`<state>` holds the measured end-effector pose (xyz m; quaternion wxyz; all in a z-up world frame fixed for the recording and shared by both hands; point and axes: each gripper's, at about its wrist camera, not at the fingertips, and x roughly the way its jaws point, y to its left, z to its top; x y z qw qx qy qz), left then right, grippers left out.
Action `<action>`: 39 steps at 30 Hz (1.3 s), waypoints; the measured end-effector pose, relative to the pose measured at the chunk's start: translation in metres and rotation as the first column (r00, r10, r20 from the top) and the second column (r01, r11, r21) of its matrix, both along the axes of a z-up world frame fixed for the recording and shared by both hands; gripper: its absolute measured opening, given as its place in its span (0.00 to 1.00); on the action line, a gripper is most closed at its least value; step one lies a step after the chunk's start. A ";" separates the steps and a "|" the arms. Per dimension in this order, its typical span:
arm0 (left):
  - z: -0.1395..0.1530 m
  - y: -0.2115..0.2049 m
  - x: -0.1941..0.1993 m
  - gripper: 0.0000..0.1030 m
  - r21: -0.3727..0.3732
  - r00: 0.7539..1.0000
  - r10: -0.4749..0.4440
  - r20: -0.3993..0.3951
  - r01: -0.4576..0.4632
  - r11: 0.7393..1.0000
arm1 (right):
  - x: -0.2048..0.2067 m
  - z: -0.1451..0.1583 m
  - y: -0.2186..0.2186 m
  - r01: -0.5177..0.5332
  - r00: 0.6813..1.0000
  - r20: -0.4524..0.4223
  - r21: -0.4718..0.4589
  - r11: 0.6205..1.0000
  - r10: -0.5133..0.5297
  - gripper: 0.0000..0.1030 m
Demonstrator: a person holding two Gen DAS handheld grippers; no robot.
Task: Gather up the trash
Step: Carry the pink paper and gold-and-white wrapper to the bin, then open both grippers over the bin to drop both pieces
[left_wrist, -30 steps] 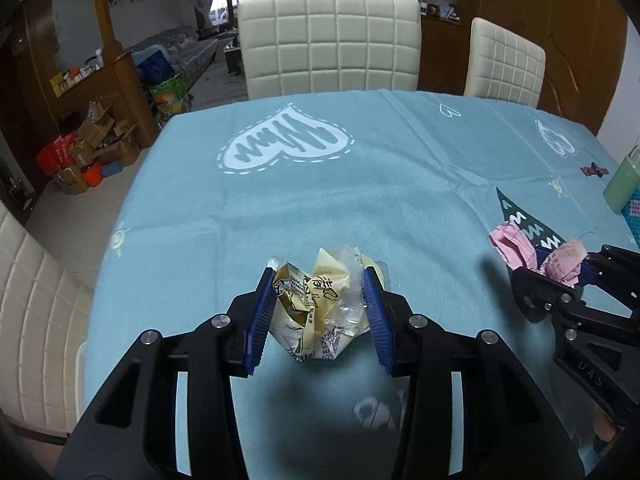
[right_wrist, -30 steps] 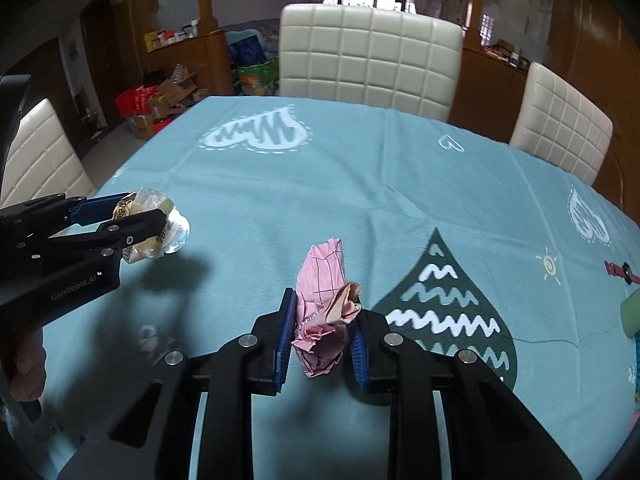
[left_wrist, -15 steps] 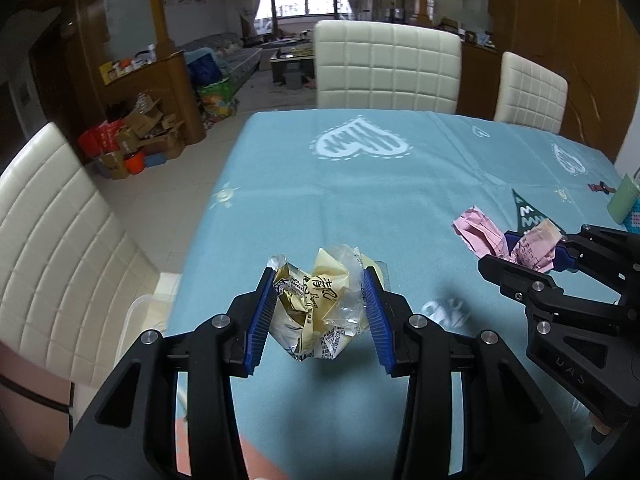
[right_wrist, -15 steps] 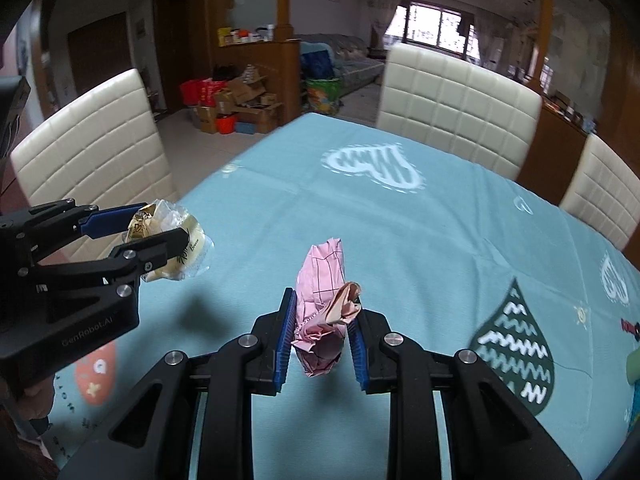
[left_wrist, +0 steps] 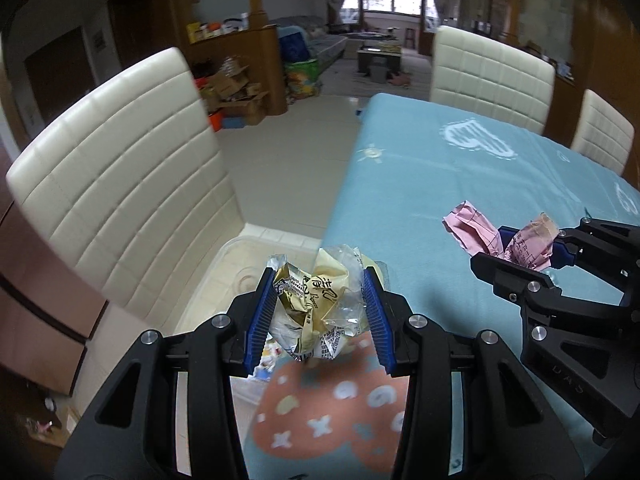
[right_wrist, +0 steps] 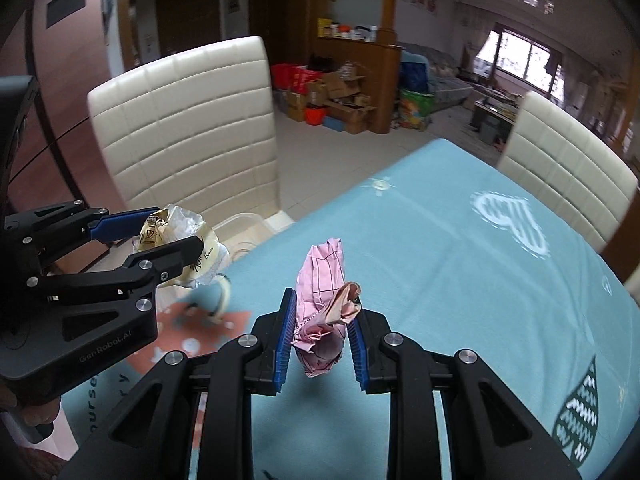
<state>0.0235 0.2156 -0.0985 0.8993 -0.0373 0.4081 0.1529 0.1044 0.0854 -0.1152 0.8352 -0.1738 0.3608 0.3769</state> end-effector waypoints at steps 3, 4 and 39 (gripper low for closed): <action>-0.004 0.016 -0.012 0.44 -0.001 0.999 0.049 -0.011 -0.049 0.999 | -0.004 -0.002 0.019 -0.046 0.999 -0.001 -0.004 0.999 0.046 0.24; -0.005 0.021 -0.015 0.44 -0.002 0.998 0.065 -0.014 -0.065 0.998 | -0.005 -0.003 0.025 -0.060 0.998 -0.003 -0.004 0.998 0.060 0.24; -0.003 0.117 -0.003 0.84 0.056 0.941 0.340 0.005 -0.339 0.939 | 0.028 -0.010 0.140 -0.225 0.974 -0.005 -0.006 0.974 0.225 0.26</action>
